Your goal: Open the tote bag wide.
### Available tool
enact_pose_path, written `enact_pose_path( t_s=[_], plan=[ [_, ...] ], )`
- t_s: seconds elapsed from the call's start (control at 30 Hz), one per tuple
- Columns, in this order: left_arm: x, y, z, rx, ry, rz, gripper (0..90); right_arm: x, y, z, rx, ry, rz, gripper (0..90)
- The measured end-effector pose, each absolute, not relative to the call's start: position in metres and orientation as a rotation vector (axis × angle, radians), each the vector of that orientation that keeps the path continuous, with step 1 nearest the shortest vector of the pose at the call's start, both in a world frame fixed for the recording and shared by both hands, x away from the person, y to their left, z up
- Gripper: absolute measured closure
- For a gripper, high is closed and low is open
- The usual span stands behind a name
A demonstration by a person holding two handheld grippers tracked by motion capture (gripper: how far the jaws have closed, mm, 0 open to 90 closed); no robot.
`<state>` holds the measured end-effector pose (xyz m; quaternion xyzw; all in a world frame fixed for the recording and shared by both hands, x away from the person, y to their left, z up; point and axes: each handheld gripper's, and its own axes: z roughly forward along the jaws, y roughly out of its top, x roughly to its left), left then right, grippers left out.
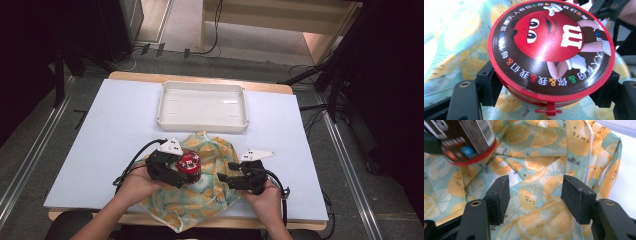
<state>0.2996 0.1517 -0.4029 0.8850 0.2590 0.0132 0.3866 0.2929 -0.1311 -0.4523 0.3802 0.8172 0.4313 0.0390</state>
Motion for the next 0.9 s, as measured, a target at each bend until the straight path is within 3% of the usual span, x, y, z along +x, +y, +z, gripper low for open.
enact_pose_path(
  t_s=[0.9],
  plan=[
    [0.325,0.188,-0.37,2.213,0.757,0.117,25.8,0.295,-0.12,-0.451,1.098,2.532,1.342,41.3]
  ],
)
